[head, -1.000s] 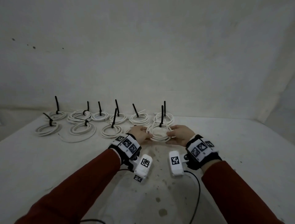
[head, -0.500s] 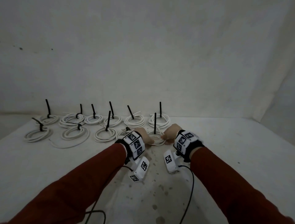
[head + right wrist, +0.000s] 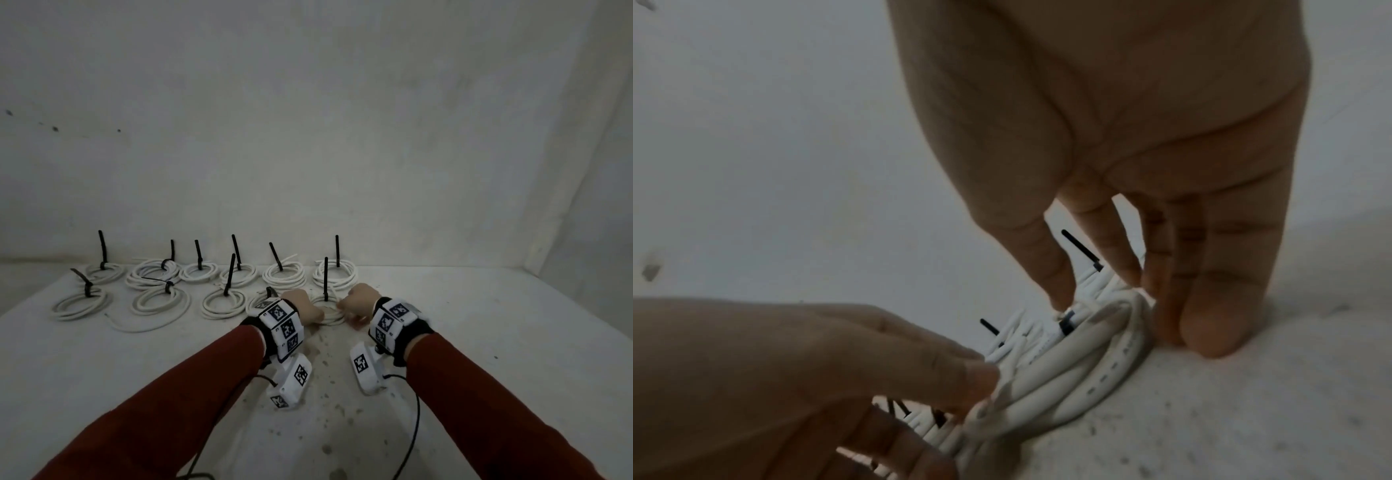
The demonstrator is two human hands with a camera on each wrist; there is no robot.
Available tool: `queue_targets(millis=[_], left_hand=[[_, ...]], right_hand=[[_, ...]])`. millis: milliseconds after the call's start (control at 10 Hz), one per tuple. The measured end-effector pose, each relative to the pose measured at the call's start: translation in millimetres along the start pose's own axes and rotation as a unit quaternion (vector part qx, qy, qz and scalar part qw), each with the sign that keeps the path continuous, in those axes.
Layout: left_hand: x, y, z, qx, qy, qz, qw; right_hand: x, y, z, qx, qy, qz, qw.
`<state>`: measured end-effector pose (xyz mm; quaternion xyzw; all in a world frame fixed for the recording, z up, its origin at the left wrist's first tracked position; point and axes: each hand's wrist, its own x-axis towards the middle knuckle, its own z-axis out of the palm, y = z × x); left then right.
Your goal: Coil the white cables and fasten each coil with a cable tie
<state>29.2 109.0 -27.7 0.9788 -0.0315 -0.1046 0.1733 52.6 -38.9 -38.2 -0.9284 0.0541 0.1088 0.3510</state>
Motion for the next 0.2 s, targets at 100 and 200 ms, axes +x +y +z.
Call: queue_targets(millis=[100, 200], left_hand=[[-11.7, -4.5, -6.2, -0.013, 0.022, 0.034, 0.999], [-34.3, -17.7, -7.6, -0.087, 0.081, 0.075, 0.990]], right_hand=[[-16.1, -2.0, -1.8, 0.003, 0.018, -0.019, 1.000], [-42.2, 5.2, -2.0, 0.015, 0.014, -0.058, 0.998]])
